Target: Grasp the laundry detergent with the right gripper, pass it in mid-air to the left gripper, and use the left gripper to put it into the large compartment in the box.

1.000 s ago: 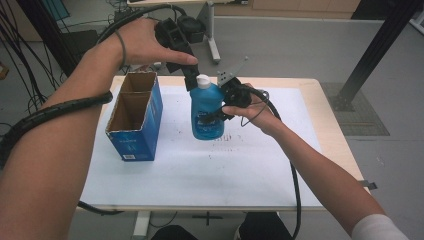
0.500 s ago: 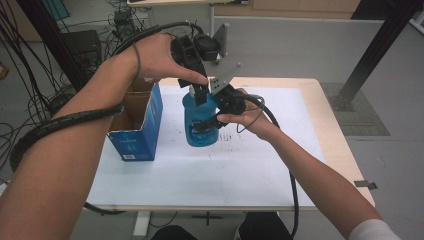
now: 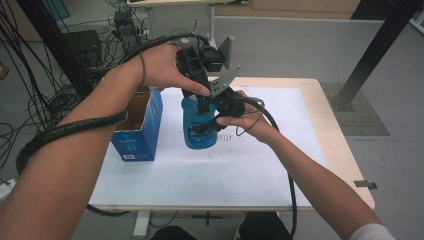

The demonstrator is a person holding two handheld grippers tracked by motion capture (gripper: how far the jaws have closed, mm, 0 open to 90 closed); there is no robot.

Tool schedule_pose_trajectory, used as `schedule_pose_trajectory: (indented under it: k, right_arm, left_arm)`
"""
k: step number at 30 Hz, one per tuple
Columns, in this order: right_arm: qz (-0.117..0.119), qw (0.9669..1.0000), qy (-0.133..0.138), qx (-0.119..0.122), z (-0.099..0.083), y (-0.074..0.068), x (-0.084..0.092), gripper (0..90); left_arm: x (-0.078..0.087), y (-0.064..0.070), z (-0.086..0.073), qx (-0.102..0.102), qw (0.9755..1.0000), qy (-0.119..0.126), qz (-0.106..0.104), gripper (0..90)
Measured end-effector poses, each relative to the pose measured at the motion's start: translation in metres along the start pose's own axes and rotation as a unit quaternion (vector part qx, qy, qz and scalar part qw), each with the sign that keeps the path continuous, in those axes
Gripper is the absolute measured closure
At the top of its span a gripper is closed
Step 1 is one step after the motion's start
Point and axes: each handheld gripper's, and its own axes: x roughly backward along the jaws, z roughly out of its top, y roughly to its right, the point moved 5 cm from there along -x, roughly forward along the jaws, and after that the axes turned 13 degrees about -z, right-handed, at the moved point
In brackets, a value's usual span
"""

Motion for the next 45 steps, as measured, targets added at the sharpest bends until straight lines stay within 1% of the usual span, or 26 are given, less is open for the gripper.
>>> schedule_pose_trajectory:
  k: [2, 4, 5, 8, 11, 12, 14, 15, 16, 19, 20, 26, 32, 33, 34, 39, 40, 42, 45]
  right_arm:
    - [0.0, 1.0, 0.001, 0.001, 0.0, 0.0, 0.0, 42.8]
    - [0.0, 1.0, 0.002, 0.002, 0.0, 0.0, 0.001, 42.8]
    - [-0.001, 1.0, 0.002, 0.002, 0.0, 0.0, 0.002, 42.8]
    - [-0.002, 1.0, 0.002, 0.002, 0.0, -0.001, 0.002, 42.8]
    - [-0.001, 1.0, 0.004, 0.005, 0.001, -0.001, 0.003, 42.8]
    - [-0.002, 1.0, 0.005, 0.008, 0.001, -0.002, 0.003, 42.8]
    - [0.002, 1.0, 0.006, 0.006, 0.001, -0.003, 0.004, 42.8]
    - [-0.003, 0.9999, 0.005, 0.012, 0.001, -0.002, 0.004, 42.8]
    - [0.002, 1.0, 0.006, 0.006, 0.001, -0.003, 0.004, 42.8]
    - [0.001, 0.9999, 0.007, 0.008, 0.002, -0.004, 0.006, 42.8]
    - [0.002, 0.9999, 0.006, 0.008, 0.002, -0.005, 0.006, 42.8]
    - [0.003, 0.9999, 0.01, 0.011, 0.003, -0.006, 0.008, 42.8]
    - [0.006, 0.9999, 0.01, 0.01, 0.002, -0.007, 0.009, 42.8]
    - [0.006, 0.9997, 0.018, 0.015, 0.003, -0.007, 0.008, 42.8]
    - [0.006, 0.9996, 0.02, 0.017, 0.003, -0.007, 0.008, 42.8]
    - [0.005, 0.9998, 0.015, 0.012, 0.003, -0.007, 0.01, 42.8]
    - [0.005, 0.9996, 0.021, 0.018, 0.003, -0.006, 0.009, 42.8]
    - [0.006, 0.9995, 0.024, 0.02, 0.004, -0.006, 0.009, 42.8]
    - [0.005, 0.9995, 0.024, 0.021, 0.004, -0.006, 0.009, 42.8]
  left_arm:
    - [-0.001, 0.0, 0.0, 0.001, 1.0, 0.0, 0.0, 5.3]
    - [-0.002, 0.001, 0.001, -0.002, 1.0, 0.001, 0.0, 5.2]
    - [-0.002, 0.001, 0.002, -0.006, 1.0, -0.004, 0.001, 5.2]
    - [-0.005, 0.003, 0.002, -0.005, 1.0, -0.002, 0.0, 5.2]
    - [-0.006, 0.003, 0.003, -0.008, 1.0, -0.004, -0.001, 5.2]
    - [-0.007, 0.004, 0.003, -0.009, 0.9999, -0.007, -0.001, 5.2]
    - [-0.007, 0.004, 0.003, -0.012, 0.9999, -0.01, 0.0, 5.2]
    - [-0.008, 0.004, 0.004, -0.011, 0.9999, -0.009, -0.001, 5.2]
    - [-0.009, 0.004, 0.003, -0.012, 0.9999, -0.011, -0.001, 5.2]
    - [-0.01, 0.004, 0.003, -0.011, 0.9999, -0.013, 0.0, 5.2]
    - [-0.011, 0.003, 0.003, -0.013, 0.9998, -0.017, -0.001, 5.2]
    - [-0.014, 0.004, 0.004, -0.016, 0.9997, -0.019, -0.001, 5.2]
    - [-0.018, 0.004, 0.003, -0.016, 0.9997, -0.018, -0.002, 5.3]
    - [-0.018, 0.003, 0.003, -0.017, 0.9997, -0.019, -0.002, 5.3]
    - [-0.019, 0.003, 0.004, -0.017, 0.9997, -0.019, -0.002, 5.4]
    - [-0.018, 0.005, 0.005, -0.017, 0.9998, -0.014, -0.003, 5.4]
    - [-0.019, 0.005, 0.005, -0.018, 0.9997, -0.019, -0.001, 5.4]
    - [-0.02, 0.005, 0.005, -0.019, 0.9996, -0.02, 0.0, 5.4]
    - [-0.019, 0.005, 0.005, -0.018, 0.9997, -0.014, -0.002, 5.4]
